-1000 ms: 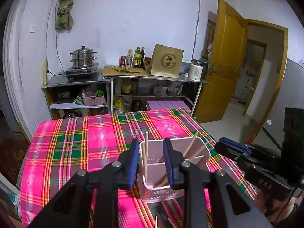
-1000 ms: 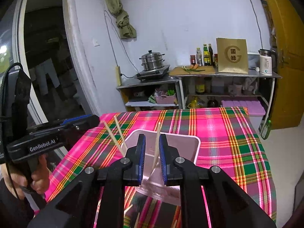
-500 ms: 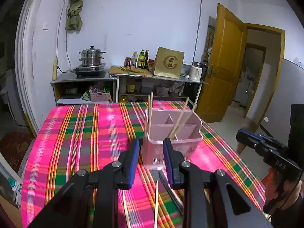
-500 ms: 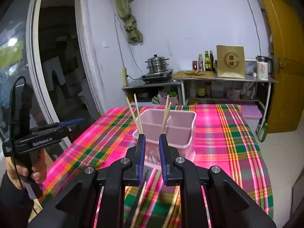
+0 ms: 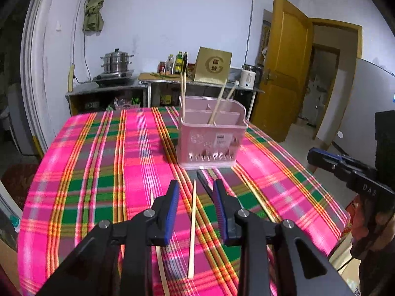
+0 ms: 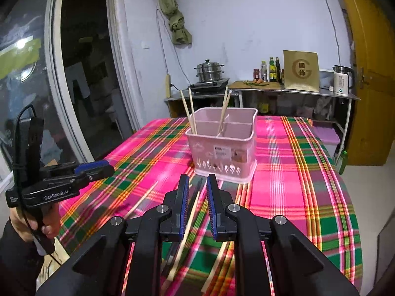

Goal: Organize utensils
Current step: 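Move both tools back down to the wooden chopsticks on the cloth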

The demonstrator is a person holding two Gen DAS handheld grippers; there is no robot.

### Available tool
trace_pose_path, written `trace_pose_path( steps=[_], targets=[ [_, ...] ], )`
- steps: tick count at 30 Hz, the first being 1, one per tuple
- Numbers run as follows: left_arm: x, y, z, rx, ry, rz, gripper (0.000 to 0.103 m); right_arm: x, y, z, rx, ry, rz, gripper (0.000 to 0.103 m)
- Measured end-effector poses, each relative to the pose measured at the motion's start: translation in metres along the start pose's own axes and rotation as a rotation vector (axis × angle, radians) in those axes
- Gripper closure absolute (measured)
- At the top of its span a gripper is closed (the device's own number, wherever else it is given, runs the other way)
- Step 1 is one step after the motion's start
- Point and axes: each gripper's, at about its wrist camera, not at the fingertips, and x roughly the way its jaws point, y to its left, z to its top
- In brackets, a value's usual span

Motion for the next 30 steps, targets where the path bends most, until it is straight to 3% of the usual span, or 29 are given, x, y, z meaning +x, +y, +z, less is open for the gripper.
trace_pose_path(
  steps=[17, 21, 30],
  targets=[
    [0.033, 0.000, -0.033, -0.009, 0.112, 0.007, 0.072, 0.032, -0.006, -0.031, 0.011, 0.124, -0.006, 0.086],
    [0.046, 0.003, -0.036, -0.013, 0.146, 0.011, 0.072, 0.045, -0.005, -0.038, 0.012, 0.163, 0.002, 0.076],
    [0.081, 0.002, -0.043, 0.005, 0.226, 0.026, 0.073, 0.071, -0.010, -0.048, 0.003, 0.239, -0.031, 0.075]
  ],
)
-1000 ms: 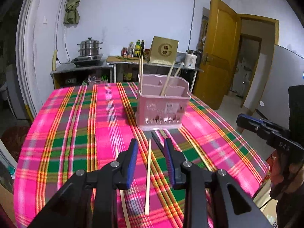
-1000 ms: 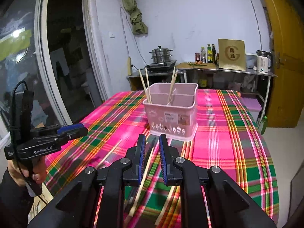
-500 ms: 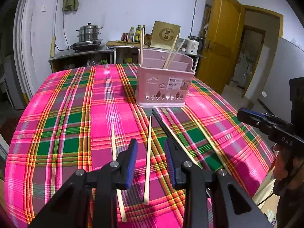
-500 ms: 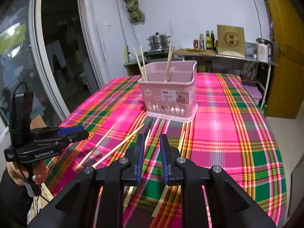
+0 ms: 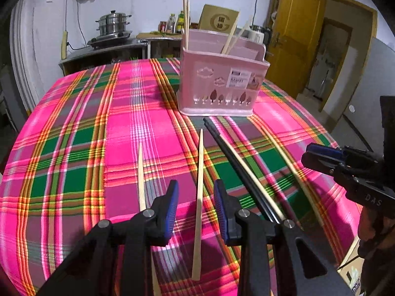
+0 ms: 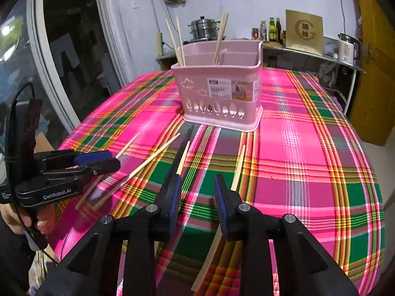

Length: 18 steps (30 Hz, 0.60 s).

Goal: Organize utensils
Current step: 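Move both tools back down to the wooden chopsticks on the cloth, then close the right tool on a wooden chopstick while the left tool grasps another one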

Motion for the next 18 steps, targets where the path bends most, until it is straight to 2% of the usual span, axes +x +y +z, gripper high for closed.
trace_pose_path(
  steps=[13, 18],
  targets=[
    [0.035, 0.000, 0.004, 0.022, 0.080, 0.024, 0.073, 0.047, 0.016, -0.003, -0.064, 0.124, 0.001, 0.075],
    [0.036, 0.000, 0.004, 0.035, 0.077, 0.027, 0.073, 0.055, 0.019, -0.005, -0.080, 0.146, -0.008, 0.075]
  ],
)
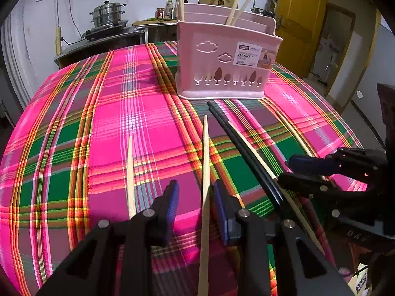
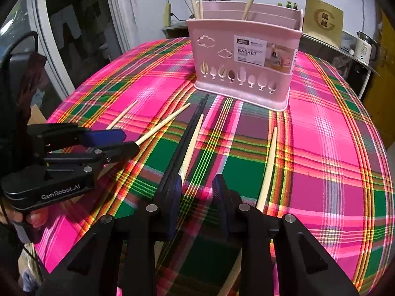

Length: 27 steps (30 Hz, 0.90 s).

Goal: Organize utensils
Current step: 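Close the right tool on a wooden chopstick while the left tool grasps another one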

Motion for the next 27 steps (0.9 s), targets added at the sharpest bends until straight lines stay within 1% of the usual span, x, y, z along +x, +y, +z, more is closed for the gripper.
trace_pose_path(
  steps=[9, 13, 17, 23, 27],
  targets=[
    [-0.001, 0.000, -0.001, 0.004, 0.001, 0.007, 0.073, 0.000, 0.010, -0.002, -0.033, 0.017, -0.007, 0.075],
    [0.000, 0.000, 0.001, 0.006, 0.002, 0.016, 0.073, 0.004, 0.017, -0.002, -0.065, 0.027, -0.031, 0.075],
    [0.004, 0.001, 0.006, 0.005, 0.006, 0.034, 0.073, 0.014, 0.011, 0.009, -0.039, 0.020, -0.065, 0.075],
    [0.013, 0.008, 0.019, -0.012, 0.016, 0.071, 0.073, 0.025, -0.011, 0.029, 0.032, 0.025, -0.095, 0.075],
    [0.022, 0.008, 0.032, -0.015, 0.053, 0.080, 0.073, 0.031, -0.021, 0.041, 0.059, 0.037, -0.093, 0.075]
  ],
)
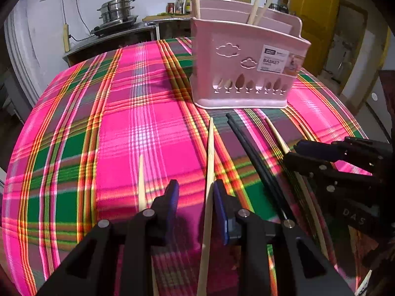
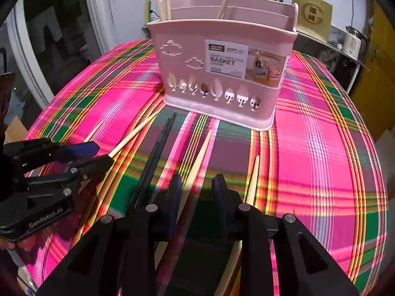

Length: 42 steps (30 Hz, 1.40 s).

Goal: Organize utensils
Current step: 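Close the right tool on a wooden chopstick while the left tool grasps another one, then raise the right tool's chopstick upright over the basket while the left tool carries its chopstick there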

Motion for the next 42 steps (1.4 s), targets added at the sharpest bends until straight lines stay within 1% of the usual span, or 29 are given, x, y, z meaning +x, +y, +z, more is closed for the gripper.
trace_pose_path(
  steps=[5, 7, 13, 17, 20, 21, 22, 24, 27, 31, 34, 42],
  targets=[
    [0.013, -0.006, 0.020, 0.024, 0.038, -0.018, 0.073, 0.008, -0.005, 0.013, 0.037, 0.006, 0.013, 0.075],
    [0.018, -0.010, 0.026, 0.043, 0.036, -0.006, 0.073, 0.010, -0.006, 0.014, 0.046, 0.002, 0.012, 0.076],
    [0.028, -0.011, 0.039, 0.078, 0.016, -0.016, 0.072, 0.012, -0.008, 0.017, 0.050, -0.005, -0.009, 0.087],
    [0.029, -0.013, 0.041, 0.089, -0.003, -0.020, 0.074, 0.016, -0.009, 0.022, 0.051, -0.007, -0.017, 0.092],
    [0.030, -0.015, 0.043, 0.088, -0.007, -0.020, 0.085, 0.016, -0.009, 0.024, 0.052, -0.007, -0.017, 0.095],
    [0.031, -0.016, 0.045, 0.088, -0.008, -0.018, 0.091, 0.016, -0.009, 0.025, 0.054, -0.007, -0.015, 0.098],
    [0.031, -0.016, 0.045, 0.088, -0.009, -0.021, 0.095, 0.016, -0.009, 0.024, 0.055, -0.008, -0.012, 0.098],
    [0.032, -0.017, 0.045, 0.082, -0.010, -0.025, 0.097, 0.017, -0.010, 0.025, 0.060, -0.009, -0.001, 0.098],
    [0.031, -0.014, 0.046, 0.060, -0.002, -0.044, 0.097, 0.015, -0.013, 0.026, 0.070, -0.011, 0.019, 0.098],
    [0.017, -0.007, 0.048, 0.035, -0.028, -0.061, 0.097, 0.000, -0.016, 0.029, 0.075, -0.046, 0.043, 0.098],
    [-0.003, -0.002, 0.052, 0.028, -0.065, -0.069, 0.097, -0.016, -0.016, 0.034, 0.077, -0.079, 0.065, 0.098],
    [-0.072, 0.007, 0.063, 0.014, -0.191, -0.086, 0.097, -0.072, -0.014, 0.047, 0.073, -0.192, 0.092, 0.098]
  ],
)
